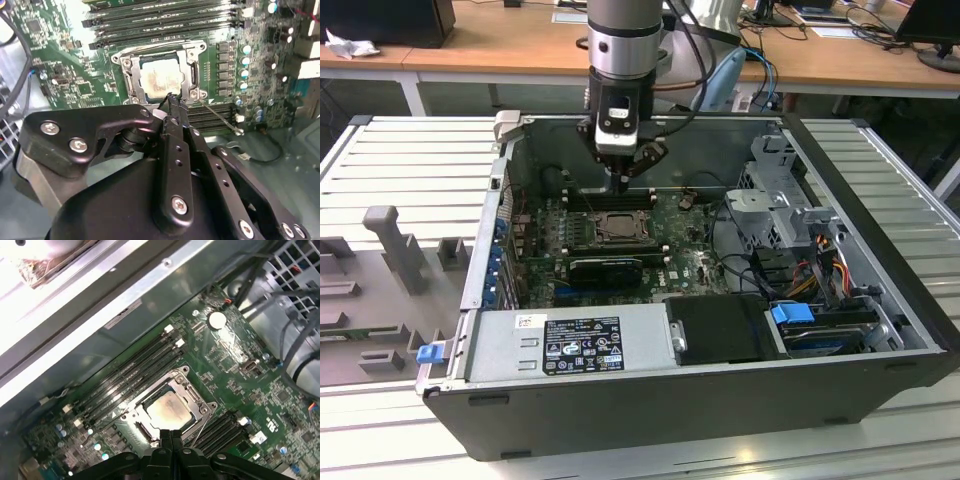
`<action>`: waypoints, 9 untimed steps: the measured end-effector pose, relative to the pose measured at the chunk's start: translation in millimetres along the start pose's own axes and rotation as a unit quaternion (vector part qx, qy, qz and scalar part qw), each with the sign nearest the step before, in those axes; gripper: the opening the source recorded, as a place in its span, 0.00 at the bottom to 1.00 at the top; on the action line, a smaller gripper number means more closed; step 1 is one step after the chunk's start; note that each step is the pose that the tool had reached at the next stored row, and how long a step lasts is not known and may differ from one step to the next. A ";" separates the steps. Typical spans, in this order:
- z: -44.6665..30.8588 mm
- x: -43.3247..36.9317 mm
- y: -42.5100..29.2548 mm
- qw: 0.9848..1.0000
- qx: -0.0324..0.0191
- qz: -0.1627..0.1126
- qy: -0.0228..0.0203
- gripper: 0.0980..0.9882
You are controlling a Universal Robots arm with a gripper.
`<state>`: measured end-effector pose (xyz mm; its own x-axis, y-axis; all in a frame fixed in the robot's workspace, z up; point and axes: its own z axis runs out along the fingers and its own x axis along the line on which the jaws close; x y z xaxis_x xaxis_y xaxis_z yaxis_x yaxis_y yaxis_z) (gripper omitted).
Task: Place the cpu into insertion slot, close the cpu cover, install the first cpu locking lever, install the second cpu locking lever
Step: 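Install the first cpu locking lever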
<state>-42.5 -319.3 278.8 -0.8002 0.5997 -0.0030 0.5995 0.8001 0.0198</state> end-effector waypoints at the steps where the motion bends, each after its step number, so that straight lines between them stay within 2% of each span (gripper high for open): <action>1: 0.0 0.0 0.0 1.000 0.000 -0.009 0.000 0.01; 4: 0.1 0.1 0.0 0.999 0.000 -0.037 0.001 0.01; 6: 0.2 0.0 0.0 0.998 0.000 -0.059 0.001 0.01; 7: 0.2 0.1 0.0 0.997 0.000 -0.076 0.001 0.01; 9: 0.4 0.1 0.0 0.994 0.000 -0.112 0.002 0.01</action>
<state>-42.5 -319.3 278.4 -0.9136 0.4066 -0.0033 0.4064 0.9135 0.0197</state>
